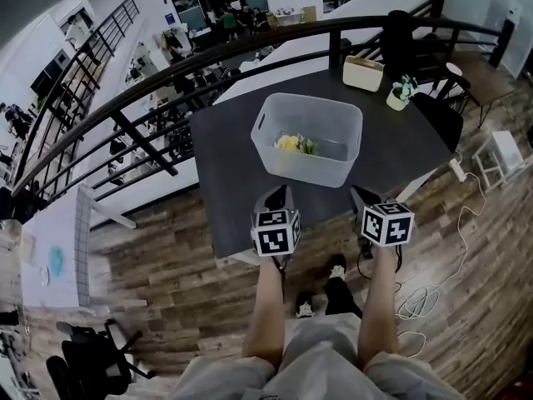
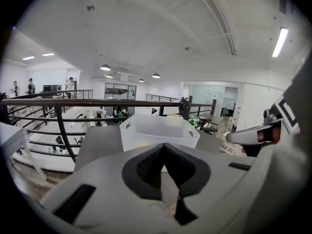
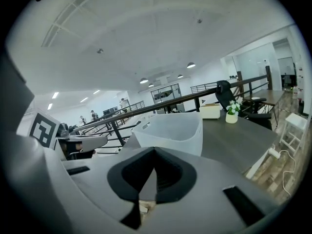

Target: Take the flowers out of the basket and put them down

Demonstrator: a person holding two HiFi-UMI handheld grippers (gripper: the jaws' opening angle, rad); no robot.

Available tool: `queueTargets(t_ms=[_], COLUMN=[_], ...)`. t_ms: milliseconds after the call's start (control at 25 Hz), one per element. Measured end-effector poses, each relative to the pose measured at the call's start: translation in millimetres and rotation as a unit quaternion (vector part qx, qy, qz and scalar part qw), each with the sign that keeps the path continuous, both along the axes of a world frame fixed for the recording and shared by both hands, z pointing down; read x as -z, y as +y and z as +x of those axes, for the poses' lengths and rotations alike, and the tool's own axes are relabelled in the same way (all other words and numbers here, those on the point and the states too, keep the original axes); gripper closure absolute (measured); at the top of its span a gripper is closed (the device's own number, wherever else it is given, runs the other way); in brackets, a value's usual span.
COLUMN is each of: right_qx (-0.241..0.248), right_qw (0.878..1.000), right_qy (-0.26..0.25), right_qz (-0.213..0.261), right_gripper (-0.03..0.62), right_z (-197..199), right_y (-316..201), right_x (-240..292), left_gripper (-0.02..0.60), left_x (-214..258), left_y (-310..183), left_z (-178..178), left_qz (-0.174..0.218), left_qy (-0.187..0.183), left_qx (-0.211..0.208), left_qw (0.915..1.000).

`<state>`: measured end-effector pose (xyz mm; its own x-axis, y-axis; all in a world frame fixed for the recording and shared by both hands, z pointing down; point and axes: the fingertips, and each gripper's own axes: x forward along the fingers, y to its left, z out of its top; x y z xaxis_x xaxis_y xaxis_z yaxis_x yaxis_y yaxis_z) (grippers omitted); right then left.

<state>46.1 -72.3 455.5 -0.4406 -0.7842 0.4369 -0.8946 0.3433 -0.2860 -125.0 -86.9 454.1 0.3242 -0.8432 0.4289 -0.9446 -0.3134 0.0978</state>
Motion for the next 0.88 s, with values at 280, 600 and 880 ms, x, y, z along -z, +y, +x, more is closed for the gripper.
queueTargets(t_ms=[280, 600, 880], right_qx=[0.030, 0.100, 0.155], right_qw=[0.999, 0.995, 0.988], right_qy=[-0.012, 0.002, 0.010], right_qz=[0.010, 0.015, 0.004], right_gripper=[0.580, 0.580, 0.580], right_z=[5, -1, -16], right_y=[-70, -150, -200], right_x=[5, 11, -1], left_gripper=[0.554, 0.554, 0.554], left_x=[3, 4, -7], left_y=[-60, -126, -160], left_z=[-1, 10, 12], left_qz=[0.010, 0.006, -0.005], left_qy=[-0.002, -0.007, -0.011], left_qx=[0.024, 0.040, 0.069], left_qw=[0.9997, 0.9991, 0.9976])
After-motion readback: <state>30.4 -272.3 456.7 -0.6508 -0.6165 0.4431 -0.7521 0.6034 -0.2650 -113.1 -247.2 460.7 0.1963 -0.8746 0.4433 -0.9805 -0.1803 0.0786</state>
